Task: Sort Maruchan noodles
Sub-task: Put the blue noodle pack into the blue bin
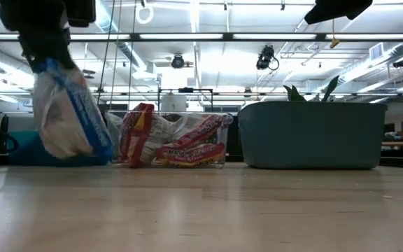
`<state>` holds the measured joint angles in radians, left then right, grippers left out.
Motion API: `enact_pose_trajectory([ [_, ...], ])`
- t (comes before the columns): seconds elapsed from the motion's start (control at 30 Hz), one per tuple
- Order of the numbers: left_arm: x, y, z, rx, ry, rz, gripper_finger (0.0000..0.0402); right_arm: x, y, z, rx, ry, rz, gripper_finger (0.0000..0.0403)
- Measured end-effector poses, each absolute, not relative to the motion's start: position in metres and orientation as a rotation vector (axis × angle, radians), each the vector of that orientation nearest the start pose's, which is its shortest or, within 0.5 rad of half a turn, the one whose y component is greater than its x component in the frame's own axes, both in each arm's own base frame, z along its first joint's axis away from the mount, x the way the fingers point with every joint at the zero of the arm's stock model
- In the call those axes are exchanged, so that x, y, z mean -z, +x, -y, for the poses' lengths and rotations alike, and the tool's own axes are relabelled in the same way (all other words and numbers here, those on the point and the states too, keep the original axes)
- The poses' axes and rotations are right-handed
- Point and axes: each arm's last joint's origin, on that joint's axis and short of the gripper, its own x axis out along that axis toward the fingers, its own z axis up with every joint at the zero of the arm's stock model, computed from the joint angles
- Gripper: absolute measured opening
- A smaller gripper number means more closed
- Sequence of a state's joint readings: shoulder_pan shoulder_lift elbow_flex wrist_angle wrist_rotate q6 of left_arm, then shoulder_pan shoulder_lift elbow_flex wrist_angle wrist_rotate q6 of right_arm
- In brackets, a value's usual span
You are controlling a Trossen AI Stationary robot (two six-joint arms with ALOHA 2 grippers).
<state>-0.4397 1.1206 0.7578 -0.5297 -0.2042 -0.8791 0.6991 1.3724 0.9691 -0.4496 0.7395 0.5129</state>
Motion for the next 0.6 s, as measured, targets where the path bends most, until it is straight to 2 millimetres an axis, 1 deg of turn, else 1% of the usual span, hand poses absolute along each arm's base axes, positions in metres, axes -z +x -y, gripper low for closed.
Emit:
enact_pose_trajectory([
  [0.13, -0.248, 0.187, 0.08, -0.168, -0.54, -0.809, 0.0001, -0.254, 0.223, -0.162, 0.197, -0.067, -0.603, 0.0197],
  [0.33, -0.263, 0.165, 0.066, -0.249, -0.511, -0.727, 0.0001, -0.254, 0.223, -0.162, 0.197, -0.067, -0.603, 0.0197],
  [0.6, -0.281, 0.14, 0.051, -0.304, -0.516, -0.588, 0.0001, -0.254, 0.224, -0.162, 0.197, -0.072, -0.603, 0.0197],
])
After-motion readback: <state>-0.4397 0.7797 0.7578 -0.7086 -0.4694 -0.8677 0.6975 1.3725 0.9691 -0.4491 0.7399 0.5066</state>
